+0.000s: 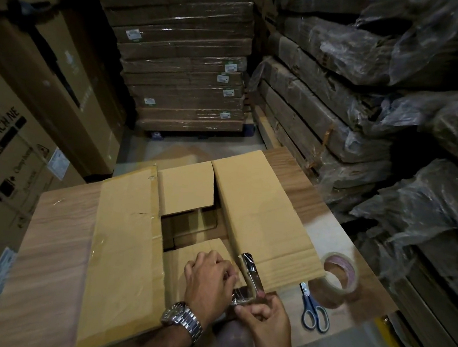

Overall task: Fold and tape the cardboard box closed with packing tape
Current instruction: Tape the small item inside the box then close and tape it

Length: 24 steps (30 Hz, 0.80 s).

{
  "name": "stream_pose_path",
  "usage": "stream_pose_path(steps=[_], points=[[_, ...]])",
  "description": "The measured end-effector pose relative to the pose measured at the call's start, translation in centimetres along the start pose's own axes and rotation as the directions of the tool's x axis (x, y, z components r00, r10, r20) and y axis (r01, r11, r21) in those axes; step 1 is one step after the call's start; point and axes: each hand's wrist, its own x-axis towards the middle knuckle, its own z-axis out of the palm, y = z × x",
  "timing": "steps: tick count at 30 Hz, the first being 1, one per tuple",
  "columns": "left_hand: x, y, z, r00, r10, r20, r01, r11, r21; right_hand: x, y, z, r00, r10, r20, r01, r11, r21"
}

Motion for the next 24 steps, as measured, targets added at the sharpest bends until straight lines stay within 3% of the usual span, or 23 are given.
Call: stream_pose_path(steps=[6, 10, 14, 21, 24], points=[[-0.5, -0.1, 0.2, 1.000, 0.010, -0.027, -0.009, 1.000, 0.017, -0.5, 0.8, -0.8, 0.993, 0.051, -0.102, -0.060, 0.994, -0.092], [-0.4, -0.3, 0.5, 0.999, 0.025, -0.045, -0.025, 1.000, 0.006, -0.9, 0.4, -0.7, 0.996, -0.021, -0.081, 0.007, 0.985, -0.170], [-0.2, -0.6, 1.3, 0.985, 0.137, -0.104, -0.134, 0.990, 0.037, -1.1, 0.4, -1.2, 0.993, -0.031, -0.113, 0.010, 0.984, -0.180], [-0.9, -1.8, 0.6, 0.952, 0.303, -0.034, -0.293, 0.940, 0.172, -2.5, -0.1, -3.7, 0.982, -0.158, -0.102, 0.131, 0.963, -0.235], [-1.6, -2.4, 0.1, 0.952, 0.302, 0.038, -0.304, 0.932, 0.199, -2.9, -0.9, -4.4, 0.973, -0.218, -0.078, 0.192, 0.948, -0.254]])
